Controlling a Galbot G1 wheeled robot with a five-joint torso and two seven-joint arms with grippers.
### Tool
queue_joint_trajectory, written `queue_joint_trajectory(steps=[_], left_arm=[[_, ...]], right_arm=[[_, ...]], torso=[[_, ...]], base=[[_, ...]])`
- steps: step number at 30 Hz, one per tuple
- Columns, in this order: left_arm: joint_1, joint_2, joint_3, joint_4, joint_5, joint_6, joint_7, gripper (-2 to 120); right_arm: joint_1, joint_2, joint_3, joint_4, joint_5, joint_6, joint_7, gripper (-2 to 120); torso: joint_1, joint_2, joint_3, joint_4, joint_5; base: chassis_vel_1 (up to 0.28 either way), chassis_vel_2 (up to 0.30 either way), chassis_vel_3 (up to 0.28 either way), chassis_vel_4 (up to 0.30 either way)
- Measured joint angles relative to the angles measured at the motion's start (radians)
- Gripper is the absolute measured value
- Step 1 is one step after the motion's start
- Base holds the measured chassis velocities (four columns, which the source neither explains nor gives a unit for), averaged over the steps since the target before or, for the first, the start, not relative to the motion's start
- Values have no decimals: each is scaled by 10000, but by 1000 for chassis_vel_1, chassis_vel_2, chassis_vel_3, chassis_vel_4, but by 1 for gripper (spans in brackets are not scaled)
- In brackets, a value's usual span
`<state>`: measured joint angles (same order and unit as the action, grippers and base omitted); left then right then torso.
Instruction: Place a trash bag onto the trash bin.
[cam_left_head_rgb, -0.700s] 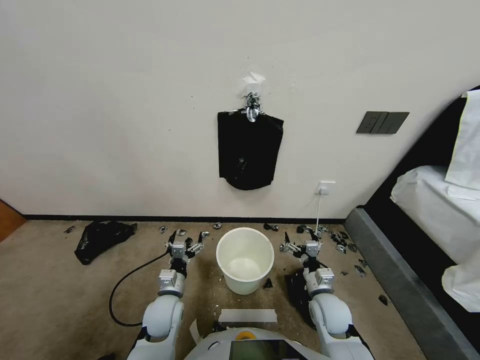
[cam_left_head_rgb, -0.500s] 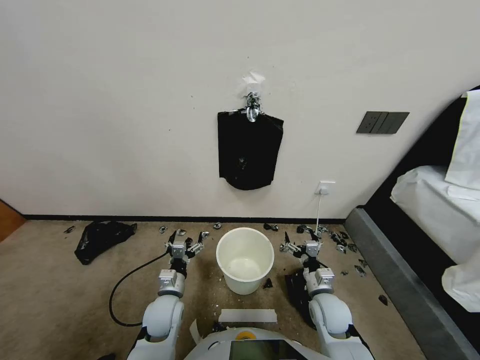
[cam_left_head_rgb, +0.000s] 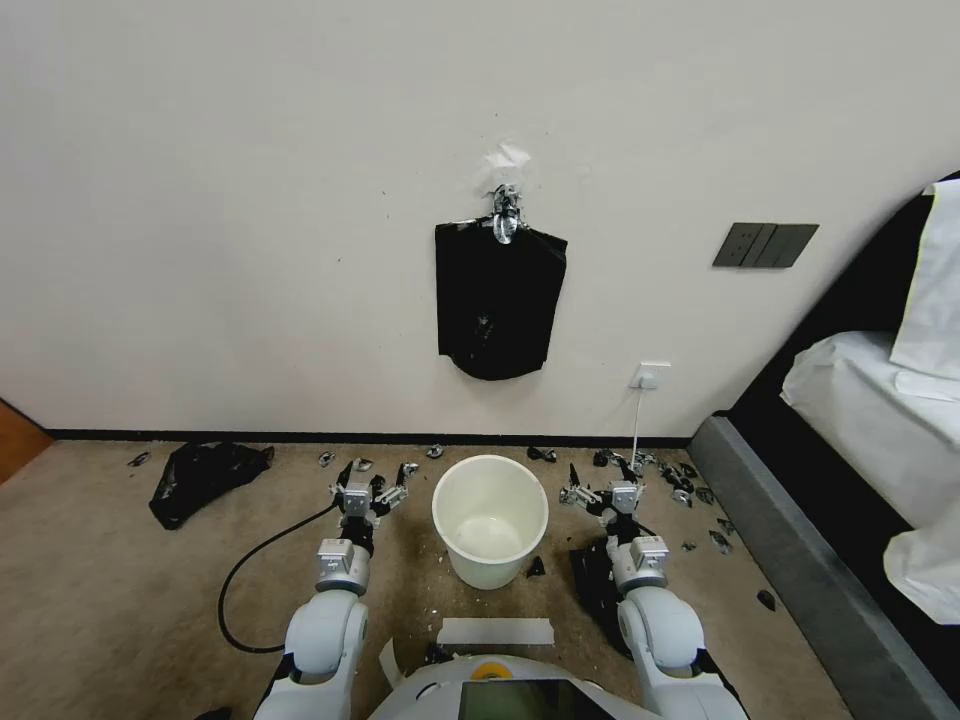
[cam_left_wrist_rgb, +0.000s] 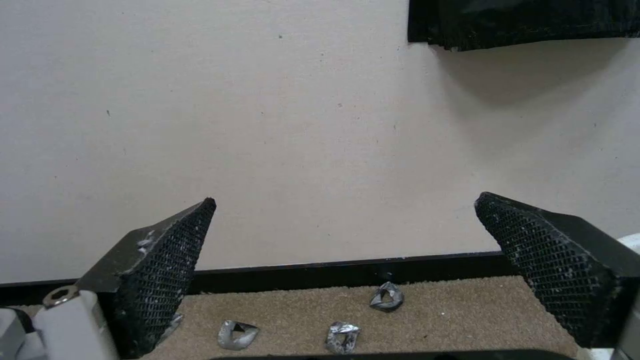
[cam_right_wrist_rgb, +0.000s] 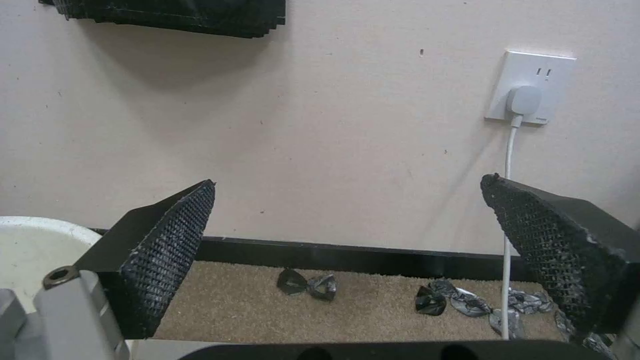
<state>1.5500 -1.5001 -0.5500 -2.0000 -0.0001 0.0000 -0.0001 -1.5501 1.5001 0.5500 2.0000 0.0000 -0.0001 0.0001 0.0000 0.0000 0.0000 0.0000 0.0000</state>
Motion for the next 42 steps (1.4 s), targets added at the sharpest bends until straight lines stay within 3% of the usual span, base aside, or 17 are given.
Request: queue_joint_trajectory(steps=[16,19,22,23,27,29,31,42], left_arm=[[40,7,-27,-29,-60,-28,6,100],[408,104,-332,-482,-633,-475,133,100],[1103,292,-938,-1333,-1694,-1359,363,100],[1291,421,-1017,-1414,-1951,-1795,380,100],[1385,537,-1034,-1307,-2029,-2177,384,100],[1385,537,-1034,-1307,-2029,-2177,384,100],[1336,618,-1047,-1071,-2036,-2435,377,100],[1263,764,-1060,-766,-2253,-2829,400,100]], right_arm=[[0,0,0,0,0,0,0,100],[-8,-36,-12,69,2,-60,63,100],[-100,-319,-201,695,83,-615,541,100],[-195,-592,-391,1318,172,-1158,1008,100],[-384,-1136,-741,2543,349,-2242,1950,100],[-384,-1136,-741,2543,349,-2242,1950,100],[-243,-1412,-1145,2694,742,-1924,2620,100],[467,-1526,-1516,1717,1657,-61,2498,100]], torso=[[0,0,1,-2,-2],[0,0,0,-4,-5],[0,0,-1,10,8],[-1,0,0,3,-2],[0,0,0,-1,-1],[0,0,0,-1,-1],[0,0,0,1,4],[0,0,0,-1,0]], base=[[0,0,0,0],[0,0,0,0],[0,0,0,0],[0,0,0,0],[0,0,0,0],[0,0,0,0],[0,0,0,0],[0,0,0,0]])
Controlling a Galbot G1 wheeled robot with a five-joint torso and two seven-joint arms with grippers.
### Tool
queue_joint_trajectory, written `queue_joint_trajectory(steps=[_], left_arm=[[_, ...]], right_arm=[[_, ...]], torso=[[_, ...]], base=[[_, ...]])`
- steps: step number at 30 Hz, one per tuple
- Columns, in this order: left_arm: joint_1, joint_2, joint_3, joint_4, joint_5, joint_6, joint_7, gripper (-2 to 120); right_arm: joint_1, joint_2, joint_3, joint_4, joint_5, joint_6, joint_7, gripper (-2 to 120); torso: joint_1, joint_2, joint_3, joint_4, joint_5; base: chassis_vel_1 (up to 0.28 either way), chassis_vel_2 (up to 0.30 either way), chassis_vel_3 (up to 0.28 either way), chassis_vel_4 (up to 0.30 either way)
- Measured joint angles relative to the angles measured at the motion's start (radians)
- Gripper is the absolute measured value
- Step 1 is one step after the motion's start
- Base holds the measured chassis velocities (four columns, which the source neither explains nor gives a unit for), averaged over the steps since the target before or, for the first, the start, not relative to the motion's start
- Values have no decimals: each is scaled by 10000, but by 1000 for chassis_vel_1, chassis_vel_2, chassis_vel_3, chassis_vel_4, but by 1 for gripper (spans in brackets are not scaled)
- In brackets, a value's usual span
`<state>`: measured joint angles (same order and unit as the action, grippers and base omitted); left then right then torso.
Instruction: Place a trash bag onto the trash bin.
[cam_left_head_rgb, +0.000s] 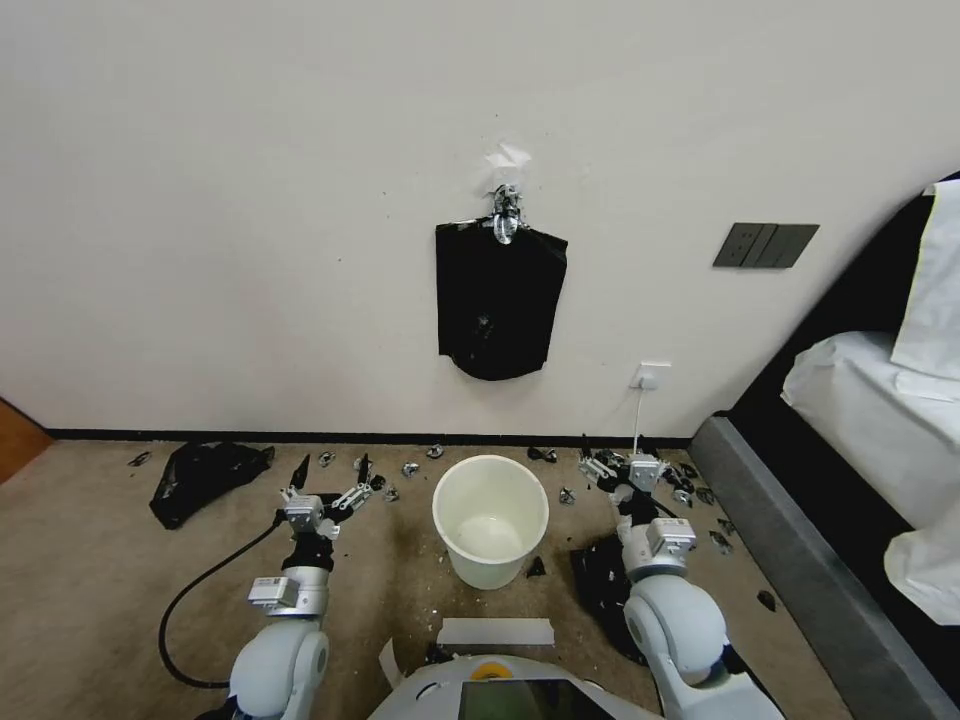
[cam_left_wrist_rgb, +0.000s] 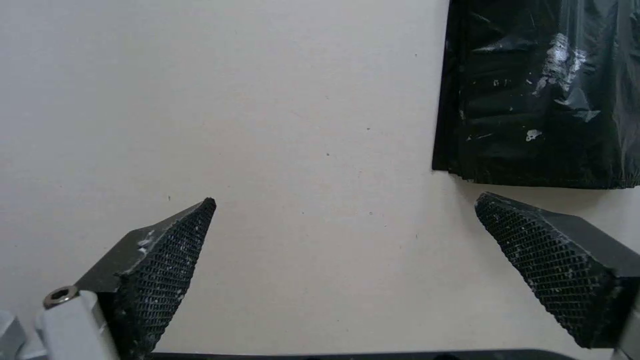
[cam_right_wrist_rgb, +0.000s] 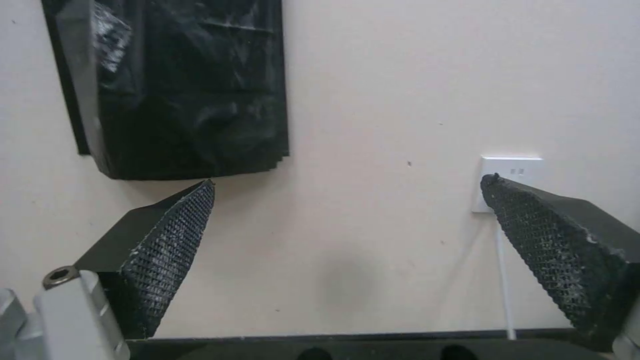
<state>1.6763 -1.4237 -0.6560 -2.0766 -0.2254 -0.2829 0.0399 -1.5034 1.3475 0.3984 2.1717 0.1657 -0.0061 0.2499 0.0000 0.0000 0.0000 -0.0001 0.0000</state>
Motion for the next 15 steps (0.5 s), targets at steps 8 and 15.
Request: queue_joint_trajectory(steps=[8,15], left_arm=[[-1,-64,-82,190,-1,-137,33,100],[47,-235,-242,301,-2,-331,89,100]], right_arm=[[1207,-279,-744,-293,2285,297,-88,100],[3426,-389,-1613,-160,6367,-312,442,100]], torso=[[0,0,0,0,-1],[1,0,1,2,-1]], base=[[0,0,0,0],[0,0,0,0]])
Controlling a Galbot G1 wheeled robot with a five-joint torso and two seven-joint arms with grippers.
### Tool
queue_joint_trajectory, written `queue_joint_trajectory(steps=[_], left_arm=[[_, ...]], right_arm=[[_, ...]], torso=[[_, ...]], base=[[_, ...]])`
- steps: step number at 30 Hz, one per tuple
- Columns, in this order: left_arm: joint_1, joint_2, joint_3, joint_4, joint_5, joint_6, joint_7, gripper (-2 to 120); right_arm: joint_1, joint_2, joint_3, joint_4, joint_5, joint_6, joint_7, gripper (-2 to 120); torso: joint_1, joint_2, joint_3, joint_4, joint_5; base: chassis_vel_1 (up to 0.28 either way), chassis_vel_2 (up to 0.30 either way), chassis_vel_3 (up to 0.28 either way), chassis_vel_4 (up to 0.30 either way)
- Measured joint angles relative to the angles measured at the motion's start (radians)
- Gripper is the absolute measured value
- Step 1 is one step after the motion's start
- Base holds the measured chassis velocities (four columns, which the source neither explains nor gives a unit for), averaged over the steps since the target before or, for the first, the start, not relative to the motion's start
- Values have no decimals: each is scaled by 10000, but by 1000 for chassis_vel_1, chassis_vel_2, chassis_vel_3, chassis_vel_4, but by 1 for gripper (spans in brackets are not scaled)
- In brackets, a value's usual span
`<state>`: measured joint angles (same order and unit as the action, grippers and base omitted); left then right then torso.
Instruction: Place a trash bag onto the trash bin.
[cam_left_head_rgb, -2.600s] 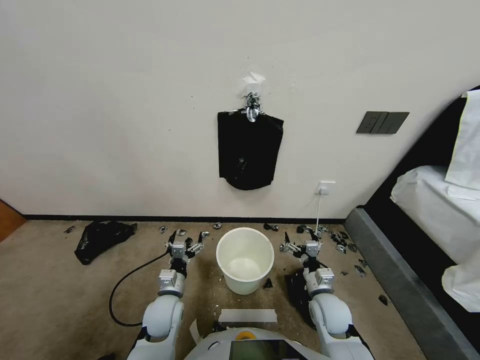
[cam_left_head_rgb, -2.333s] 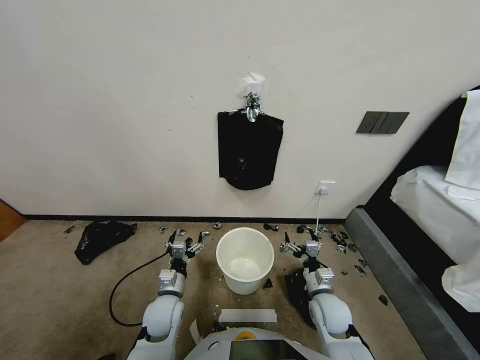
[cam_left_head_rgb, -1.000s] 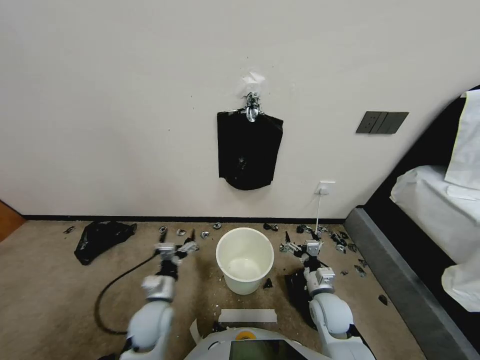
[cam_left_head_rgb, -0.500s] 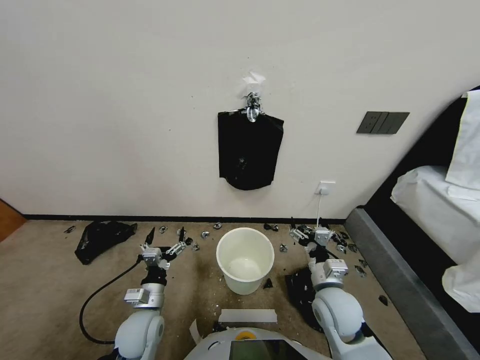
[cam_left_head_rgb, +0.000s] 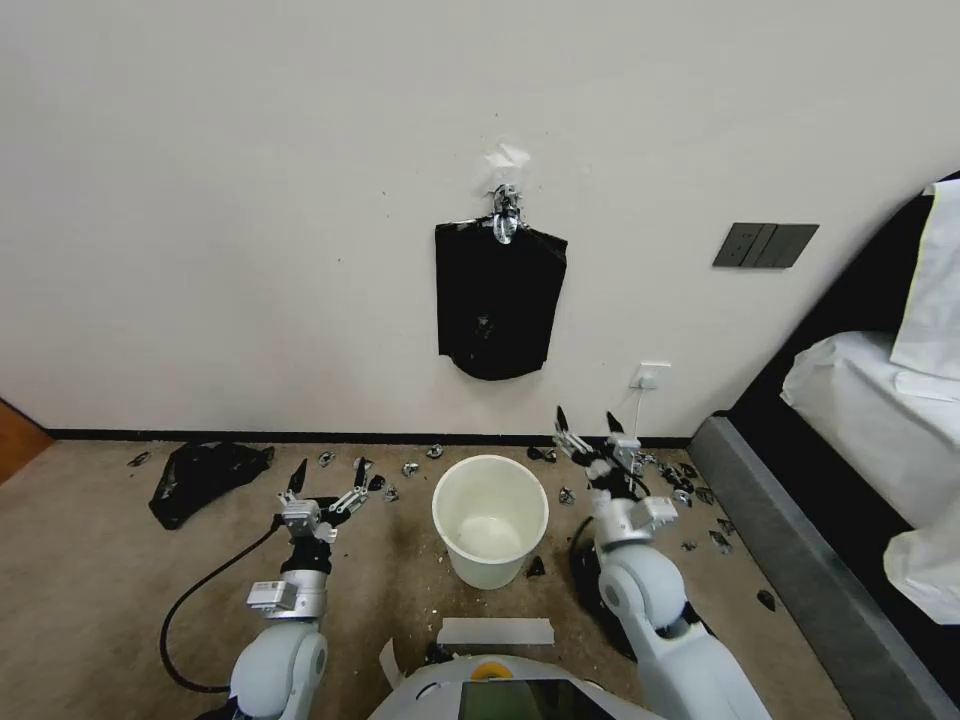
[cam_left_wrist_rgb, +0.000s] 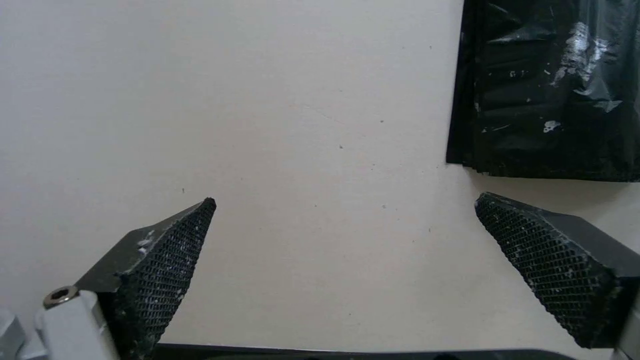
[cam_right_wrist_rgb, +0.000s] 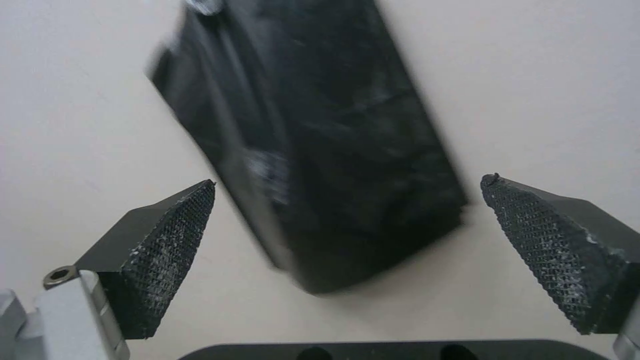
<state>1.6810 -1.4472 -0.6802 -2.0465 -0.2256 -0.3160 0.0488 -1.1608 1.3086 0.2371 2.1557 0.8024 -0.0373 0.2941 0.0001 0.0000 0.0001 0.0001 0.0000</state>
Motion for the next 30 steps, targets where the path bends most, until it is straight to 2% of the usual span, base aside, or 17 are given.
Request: queue_joint_trajectory(steps=[1,5,9,12,16,19,22,23,27,30], left_arm=[[0,0,0,0,0,0,0,100],[94,-203,-135,54,-5,-174,8,100],[144,-310,-186,56,-5,-244,28,100],[211,-481,-272,55,-5,-354,51,100],[234,-584,-323,63,-5,-421,53,100],[216,-689,-354,112,-43,-457,52,100],[57,-644,-277,198,-111,-449,52,100],[-115,-567,-196,315,-144,-428,52,100],[-267,-458,-153,513,-162,-411,52,100],[-202,-473,-226,564,-172,-447,51,100]], right_arm=[[0,0,0,0,0,0,0,100],[1457,17,-547,158,2928,-115,766,100],[2235,76,-735,42,3944,-80,1090,100],[3576,126,-915,-562,5022,62,1359,100],[4388,201,-928,-995,6003,114,1536,100],[5343,461,-806,-1644,7557,150,1679,100],[5592,578,-627,-1856,8077,163,1787,100],[5684,546,-599,-2164,7593,212,1406,100],[6026,432,-623,-2783,7023,300,921,100],[6493,525,-676,-3488,7031,295,745,100]], torso=[[0,0,0,0,0],[0,-1,0,-3,0],[0,0,0,-1,-1],[0,-1,0,-1,0],[0,-1,0,1,0],[0,-1,0,2,0],[0,-1,0,0,0],[0,-1,0,-2,-1],[0,-1,0,-10,2],[-1,-1,0,-1,2]], base=[[0,0,0,0],[0,0,0,0],[0,0,0,0],[0,0,0,0],[0,0,0,0],[0,0,0,0],[0,0,0,0],[0,0,0,0],[0,0,0,0],[0,0,0,0]])
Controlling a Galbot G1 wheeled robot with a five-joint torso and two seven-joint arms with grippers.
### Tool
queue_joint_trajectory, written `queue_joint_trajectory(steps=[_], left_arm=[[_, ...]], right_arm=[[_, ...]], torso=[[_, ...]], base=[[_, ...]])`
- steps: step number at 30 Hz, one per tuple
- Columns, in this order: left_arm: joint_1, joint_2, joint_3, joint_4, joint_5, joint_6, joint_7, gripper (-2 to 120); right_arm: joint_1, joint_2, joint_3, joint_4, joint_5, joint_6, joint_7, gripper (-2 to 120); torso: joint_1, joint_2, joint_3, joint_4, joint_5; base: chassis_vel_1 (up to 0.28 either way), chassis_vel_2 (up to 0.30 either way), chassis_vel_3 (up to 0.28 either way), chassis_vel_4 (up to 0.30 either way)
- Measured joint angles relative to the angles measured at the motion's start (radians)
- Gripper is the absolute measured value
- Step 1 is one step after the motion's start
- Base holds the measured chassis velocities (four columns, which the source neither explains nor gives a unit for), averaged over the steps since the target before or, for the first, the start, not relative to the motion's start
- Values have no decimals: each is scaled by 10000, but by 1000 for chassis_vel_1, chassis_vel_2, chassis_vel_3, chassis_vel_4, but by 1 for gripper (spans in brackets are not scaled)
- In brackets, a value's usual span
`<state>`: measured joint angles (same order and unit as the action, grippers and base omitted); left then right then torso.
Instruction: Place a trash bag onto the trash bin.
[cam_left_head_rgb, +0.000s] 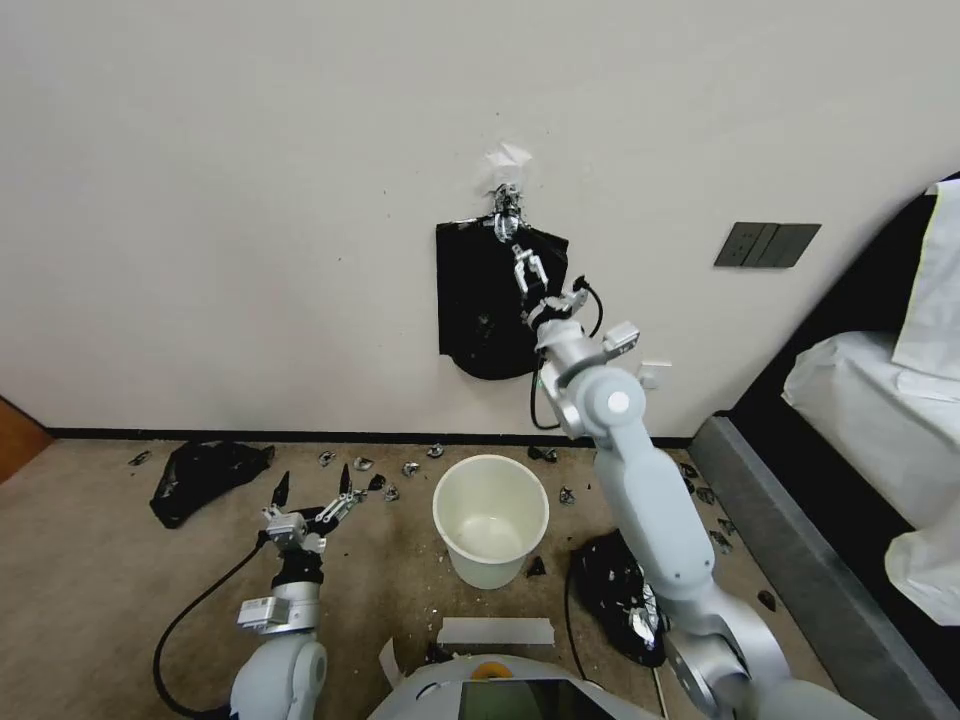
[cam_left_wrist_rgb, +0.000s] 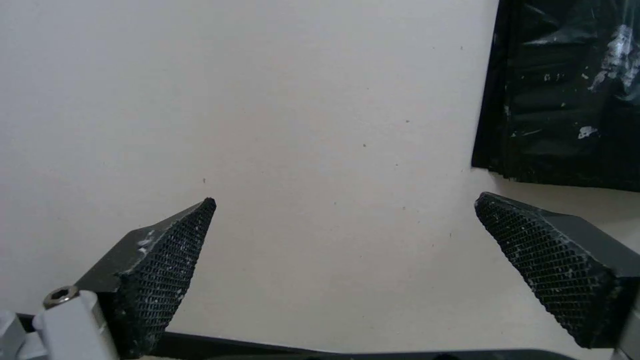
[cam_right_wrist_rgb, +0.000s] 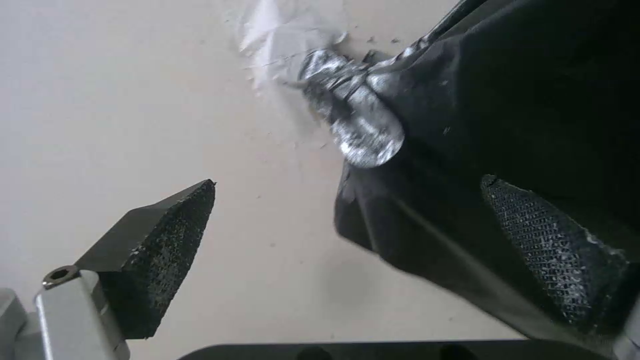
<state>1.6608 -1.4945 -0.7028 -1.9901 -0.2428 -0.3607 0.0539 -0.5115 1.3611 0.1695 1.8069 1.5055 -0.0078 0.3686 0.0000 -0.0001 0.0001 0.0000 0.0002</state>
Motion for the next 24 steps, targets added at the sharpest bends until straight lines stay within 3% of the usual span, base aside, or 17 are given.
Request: queue_joint_trajectory(steps=[7,24], left_arm=[[29,-110,-198,-20,-63,-74,-39,100],[58,-272,-387,-55,-87,-161,-60,100]], right_arm=[[1041,533,-277,-1431,171,-58,-182,100],[2026,1179,-363,-2675,233,-157,-285,100]], torso=[[1,0,0,1,-3],[0,0,0,1,-3]], base=[[0,0,0,0],[0,0,0,0]])
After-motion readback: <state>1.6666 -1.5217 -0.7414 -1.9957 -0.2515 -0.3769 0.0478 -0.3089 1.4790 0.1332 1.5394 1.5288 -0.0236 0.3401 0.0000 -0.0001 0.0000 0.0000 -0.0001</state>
